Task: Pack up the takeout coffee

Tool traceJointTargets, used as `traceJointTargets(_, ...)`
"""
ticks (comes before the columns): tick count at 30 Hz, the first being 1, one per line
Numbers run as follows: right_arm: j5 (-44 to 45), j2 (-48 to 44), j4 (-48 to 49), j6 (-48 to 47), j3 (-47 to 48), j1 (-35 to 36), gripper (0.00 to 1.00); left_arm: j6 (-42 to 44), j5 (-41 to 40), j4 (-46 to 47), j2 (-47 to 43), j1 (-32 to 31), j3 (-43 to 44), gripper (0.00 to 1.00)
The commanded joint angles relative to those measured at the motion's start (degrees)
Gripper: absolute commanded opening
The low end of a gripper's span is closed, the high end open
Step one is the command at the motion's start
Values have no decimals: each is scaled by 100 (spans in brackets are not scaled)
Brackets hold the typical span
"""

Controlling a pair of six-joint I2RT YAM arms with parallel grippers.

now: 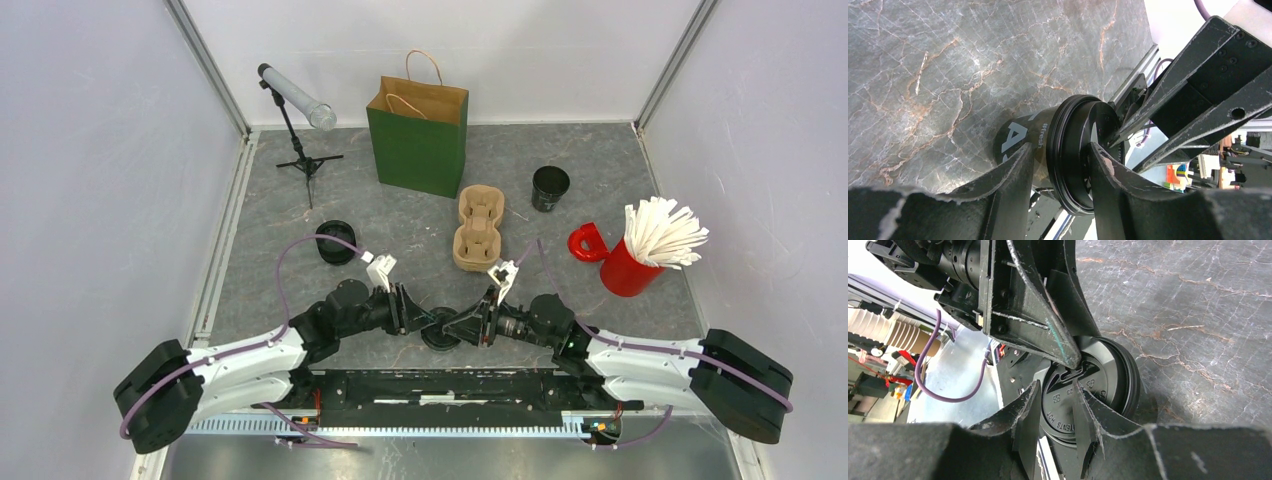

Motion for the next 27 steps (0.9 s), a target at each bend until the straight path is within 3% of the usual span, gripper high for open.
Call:
traceJointTargets(1, 282, 259, -662, 31, -405, 14, 36, 275, 26, -446, -208, -8, 161, 52)
traceJointTargets(10, 263, 271, -923, -29, -212, 14, 36, 327, -25, -581, -283, -8, 203, 54)
traceJointTargets(17, 175, 235, -1153, -160, 53, 15, 36, 319, -65, -712, -450, -8, 311, 60)
traceJointTargets(22, 78, 246, -1145, -199, 159, 23, 36, 362, -180, -898, -581, -8, 311, 57)
traceJointTargets(27, 136, 231, -1292, -255, 256, 23, 36, 380, -188, -1205, -809, -8, 381, 60)
